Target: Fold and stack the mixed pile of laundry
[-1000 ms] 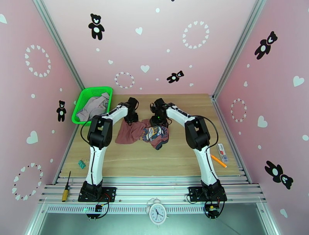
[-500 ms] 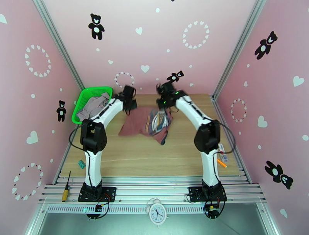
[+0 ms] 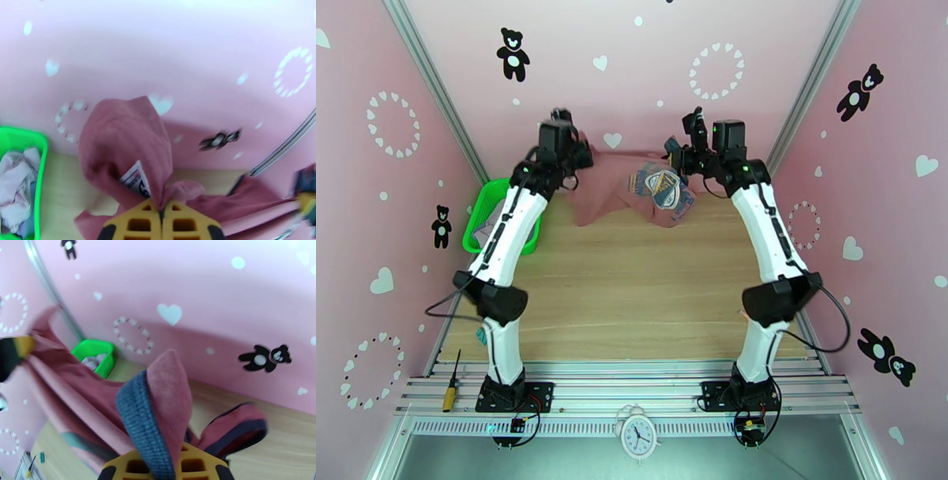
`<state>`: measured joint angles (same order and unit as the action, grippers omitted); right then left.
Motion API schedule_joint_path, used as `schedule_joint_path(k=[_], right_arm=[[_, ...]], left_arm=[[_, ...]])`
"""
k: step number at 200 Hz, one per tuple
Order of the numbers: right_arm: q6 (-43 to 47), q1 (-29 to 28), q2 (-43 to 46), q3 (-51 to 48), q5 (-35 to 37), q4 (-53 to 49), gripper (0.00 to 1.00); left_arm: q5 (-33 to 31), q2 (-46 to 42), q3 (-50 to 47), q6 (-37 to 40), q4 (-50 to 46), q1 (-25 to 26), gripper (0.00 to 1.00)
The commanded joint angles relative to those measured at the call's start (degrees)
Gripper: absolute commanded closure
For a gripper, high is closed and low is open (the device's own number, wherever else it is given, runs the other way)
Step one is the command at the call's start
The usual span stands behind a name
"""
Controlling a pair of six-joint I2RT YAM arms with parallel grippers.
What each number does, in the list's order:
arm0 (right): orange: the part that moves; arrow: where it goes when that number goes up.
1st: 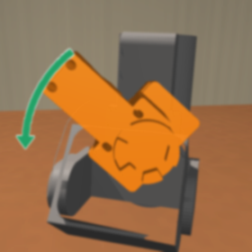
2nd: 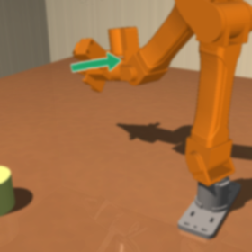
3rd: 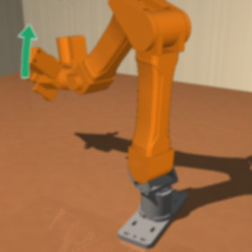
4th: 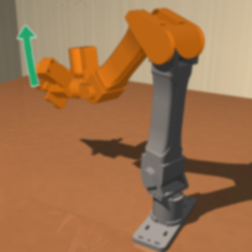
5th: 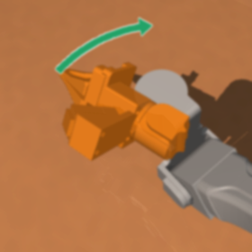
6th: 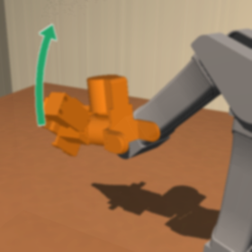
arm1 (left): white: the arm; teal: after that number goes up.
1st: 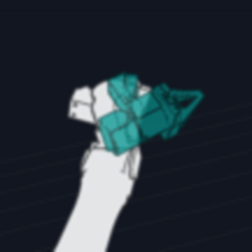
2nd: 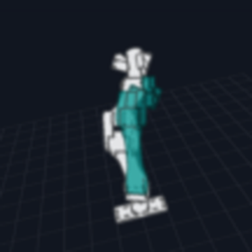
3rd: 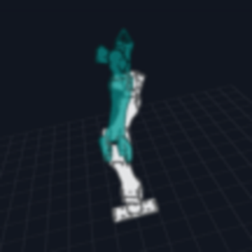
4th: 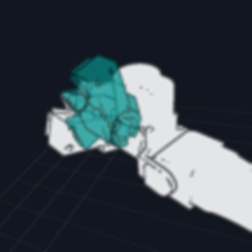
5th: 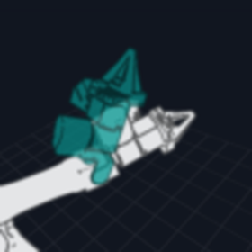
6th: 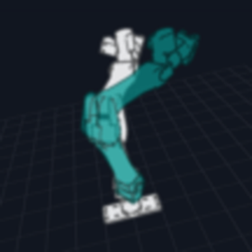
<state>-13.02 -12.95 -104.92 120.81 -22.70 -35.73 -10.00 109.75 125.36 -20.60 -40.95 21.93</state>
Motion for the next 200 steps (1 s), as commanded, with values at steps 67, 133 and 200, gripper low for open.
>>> schedule_joint_path(k=[67,133,200], right_arm=[[-8.9,-9.9,32.4,-75.9,10.3,29.6,0.44],[-13.0,-14.2,54.7,-83.9,22.7,10.9,0.1],[-1.8,-14.4,29.7,-63.1,13.5,5.5,0.41]], left_arm=[[-14.3,-29.1,-74.7,-13.5,30.0,6.3,0.46],[-19.5,-42.9,-80.3,-19.2,8.8,10.6,0.02],[-1.3,-23.8,-61.5,-13.6,6.3,-2.2,0.12]])
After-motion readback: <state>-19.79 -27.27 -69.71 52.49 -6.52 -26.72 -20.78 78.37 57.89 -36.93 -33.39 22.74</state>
